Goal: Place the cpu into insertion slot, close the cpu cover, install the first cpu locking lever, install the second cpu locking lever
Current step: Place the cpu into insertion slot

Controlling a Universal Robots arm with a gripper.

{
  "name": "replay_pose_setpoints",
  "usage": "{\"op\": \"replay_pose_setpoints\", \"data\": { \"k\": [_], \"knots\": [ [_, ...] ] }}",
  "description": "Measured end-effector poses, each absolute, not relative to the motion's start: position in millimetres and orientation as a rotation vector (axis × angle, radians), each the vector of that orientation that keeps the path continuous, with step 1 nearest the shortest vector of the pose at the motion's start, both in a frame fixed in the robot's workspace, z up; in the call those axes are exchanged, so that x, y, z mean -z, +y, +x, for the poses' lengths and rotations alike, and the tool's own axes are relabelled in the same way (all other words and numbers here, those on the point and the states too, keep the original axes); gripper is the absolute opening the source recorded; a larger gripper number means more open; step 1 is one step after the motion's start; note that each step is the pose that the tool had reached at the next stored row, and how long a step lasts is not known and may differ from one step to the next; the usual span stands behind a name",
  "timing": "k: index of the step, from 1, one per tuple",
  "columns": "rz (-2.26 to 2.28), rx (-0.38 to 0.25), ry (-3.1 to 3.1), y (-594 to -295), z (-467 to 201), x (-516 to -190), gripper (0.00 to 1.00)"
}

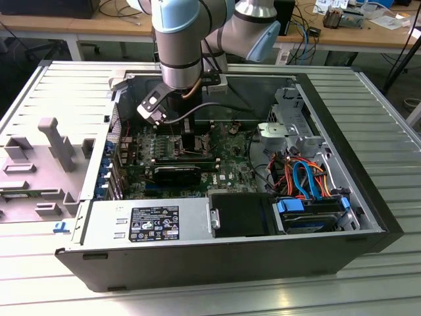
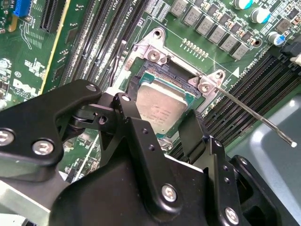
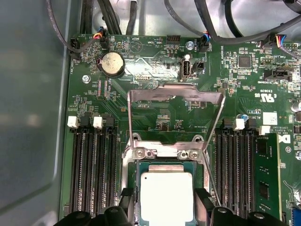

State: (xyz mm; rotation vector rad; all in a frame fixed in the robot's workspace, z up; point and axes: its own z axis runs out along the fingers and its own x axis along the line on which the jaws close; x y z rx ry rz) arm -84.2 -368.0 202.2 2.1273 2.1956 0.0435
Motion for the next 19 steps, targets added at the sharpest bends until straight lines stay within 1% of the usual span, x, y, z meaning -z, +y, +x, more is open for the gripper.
{"op": "replay_pose_setpoints", "data": {
  "k": [19],
  "knots": [
    [2.132, -0.05, 2.198, -368.0, -84.8, -201.5, 0.62]
  ]
}}
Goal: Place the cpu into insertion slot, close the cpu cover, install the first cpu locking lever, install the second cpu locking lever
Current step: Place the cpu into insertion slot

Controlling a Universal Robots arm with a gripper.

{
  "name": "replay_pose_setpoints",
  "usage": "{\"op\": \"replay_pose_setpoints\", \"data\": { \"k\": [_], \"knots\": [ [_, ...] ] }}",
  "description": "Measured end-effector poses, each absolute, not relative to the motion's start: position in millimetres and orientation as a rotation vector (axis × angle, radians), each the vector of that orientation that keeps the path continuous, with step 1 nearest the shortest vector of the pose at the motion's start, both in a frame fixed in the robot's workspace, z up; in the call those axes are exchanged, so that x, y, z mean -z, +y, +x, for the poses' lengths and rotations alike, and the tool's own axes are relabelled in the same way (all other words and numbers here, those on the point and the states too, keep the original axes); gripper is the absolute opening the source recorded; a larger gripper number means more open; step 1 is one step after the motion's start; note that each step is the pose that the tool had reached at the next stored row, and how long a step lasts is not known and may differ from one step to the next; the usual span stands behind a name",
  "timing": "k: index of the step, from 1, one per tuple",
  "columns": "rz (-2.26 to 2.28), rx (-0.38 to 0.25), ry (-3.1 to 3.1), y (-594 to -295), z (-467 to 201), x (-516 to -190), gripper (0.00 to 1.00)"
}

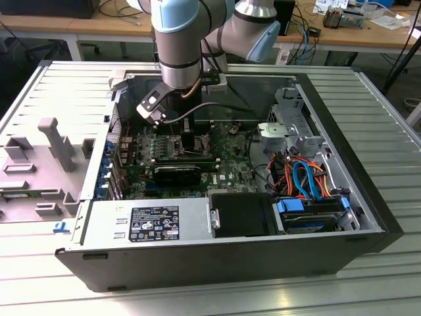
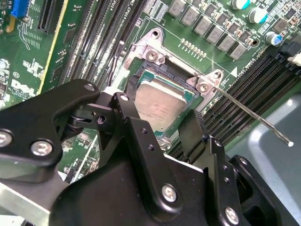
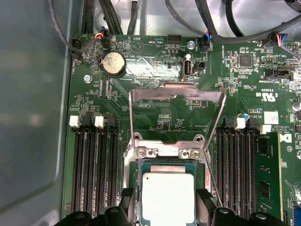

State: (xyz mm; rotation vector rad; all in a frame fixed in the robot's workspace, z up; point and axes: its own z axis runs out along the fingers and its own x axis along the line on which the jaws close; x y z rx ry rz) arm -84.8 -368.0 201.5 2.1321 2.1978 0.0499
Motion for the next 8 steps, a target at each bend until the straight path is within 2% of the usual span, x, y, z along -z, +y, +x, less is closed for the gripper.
{"op": "replay_pose_setpoints", "data": {
  "k": [8],
  "knots": [
    [2.13, -0.045, 2.196, -368.6, -83.5, -200.9, 0.62]
  ]
}}
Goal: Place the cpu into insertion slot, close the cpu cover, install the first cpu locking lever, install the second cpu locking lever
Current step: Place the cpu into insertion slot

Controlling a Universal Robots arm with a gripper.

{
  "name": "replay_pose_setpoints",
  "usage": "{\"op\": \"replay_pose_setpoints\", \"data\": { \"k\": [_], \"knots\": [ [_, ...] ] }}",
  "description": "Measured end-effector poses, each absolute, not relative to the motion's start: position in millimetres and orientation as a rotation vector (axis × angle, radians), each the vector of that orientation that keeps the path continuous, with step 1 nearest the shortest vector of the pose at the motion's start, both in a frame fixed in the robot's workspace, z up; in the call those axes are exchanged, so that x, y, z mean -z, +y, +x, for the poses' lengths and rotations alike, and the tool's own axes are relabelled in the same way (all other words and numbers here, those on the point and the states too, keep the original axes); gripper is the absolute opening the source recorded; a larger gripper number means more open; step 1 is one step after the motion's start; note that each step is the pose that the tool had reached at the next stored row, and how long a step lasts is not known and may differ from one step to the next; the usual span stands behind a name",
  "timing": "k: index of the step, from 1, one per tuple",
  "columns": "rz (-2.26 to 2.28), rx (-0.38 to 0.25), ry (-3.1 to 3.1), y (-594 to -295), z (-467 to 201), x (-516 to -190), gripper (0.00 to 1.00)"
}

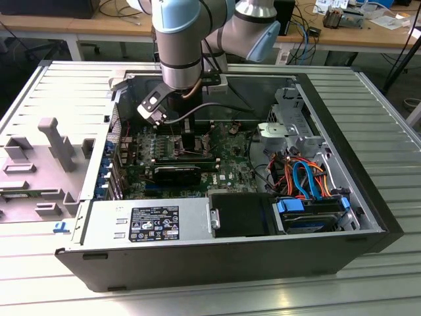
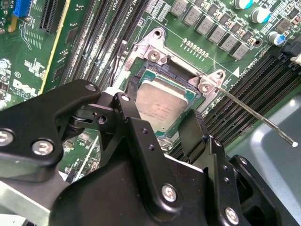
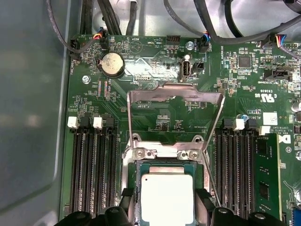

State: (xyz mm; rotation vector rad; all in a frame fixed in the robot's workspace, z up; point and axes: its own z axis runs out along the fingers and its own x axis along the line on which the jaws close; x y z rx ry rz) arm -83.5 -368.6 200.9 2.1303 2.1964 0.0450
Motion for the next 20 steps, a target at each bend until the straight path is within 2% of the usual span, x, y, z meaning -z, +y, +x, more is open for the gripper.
{"op": "replay_pose_setpoints", "data": {
  "k": [12, 16, 17, 18, 20],
  "knots": [
    [2.13, -0.044, 2.196, -371, -80, -206, 0.62],
    [2.135, -0.054, 2.201, -371, -80, -219, 0.62],
    [2.145, -0.077, 2.209, -371, -80, -219, 0.62],
    [2.154, -0.097, 2.217, -371, -80, -219, 0.6],
    [2.163, -0.114, 2.224, -371, -80, -219, 0.47]
  ]
}}
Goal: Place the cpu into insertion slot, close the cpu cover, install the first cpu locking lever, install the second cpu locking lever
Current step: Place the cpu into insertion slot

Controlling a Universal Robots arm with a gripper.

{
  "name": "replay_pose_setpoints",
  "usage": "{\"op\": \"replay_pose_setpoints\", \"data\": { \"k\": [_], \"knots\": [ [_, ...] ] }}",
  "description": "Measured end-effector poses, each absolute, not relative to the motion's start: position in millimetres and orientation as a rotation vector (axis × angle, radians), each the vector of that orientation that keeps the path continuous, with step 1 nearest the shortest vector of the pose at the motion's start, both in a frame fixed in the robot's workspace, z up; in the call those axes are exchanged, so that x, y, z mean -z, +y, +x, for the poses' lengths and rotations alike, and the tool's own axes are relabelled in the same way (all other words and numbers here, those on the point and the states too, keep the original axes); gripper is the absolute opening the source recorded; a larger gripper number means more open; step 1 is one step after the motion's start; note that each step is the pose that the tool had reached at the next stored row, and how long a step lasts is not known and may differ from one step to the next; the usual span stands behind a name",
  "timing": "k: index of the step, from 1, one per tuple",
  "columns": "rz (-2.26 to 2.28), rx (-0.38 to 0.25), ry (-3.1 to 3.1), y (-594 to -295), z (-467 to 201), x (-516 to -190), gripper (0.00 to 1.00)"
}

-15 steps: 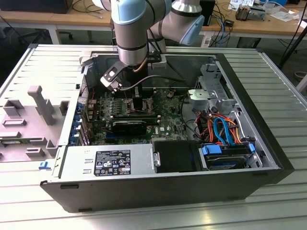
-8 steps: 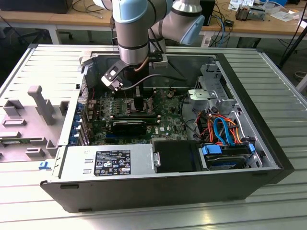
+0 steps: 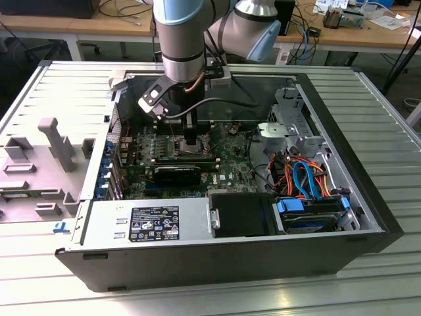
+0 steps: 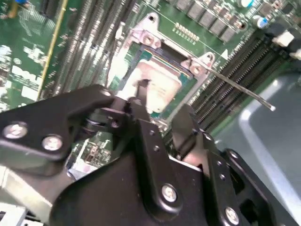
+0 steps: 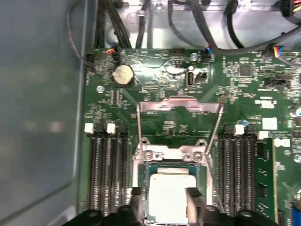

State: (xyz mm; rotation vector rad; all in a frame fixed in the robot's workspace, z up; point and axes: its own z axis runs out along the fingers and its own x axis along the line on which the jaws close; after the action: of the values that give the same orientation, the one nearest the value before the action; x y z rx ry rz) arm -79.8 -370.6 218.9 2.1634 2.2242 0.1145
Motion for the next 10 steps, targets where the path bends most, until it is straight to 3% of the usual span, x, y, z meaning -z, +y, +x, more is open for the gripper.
{"op": "replay_pose_setpoints", "data": {
  "k": [2, 6, 10],
  "knots": [
    [2.166, -0.115, 2.226, -370.5, -79.0, -218.8, 0.41],
    [2.168, -0.113, 2.227, -370.6, -78.2, -220.5, 0.17],
    [2.168, -0.112, 2.228, -370.5, -77.5, -222.8, 0.11]
  ]
}}
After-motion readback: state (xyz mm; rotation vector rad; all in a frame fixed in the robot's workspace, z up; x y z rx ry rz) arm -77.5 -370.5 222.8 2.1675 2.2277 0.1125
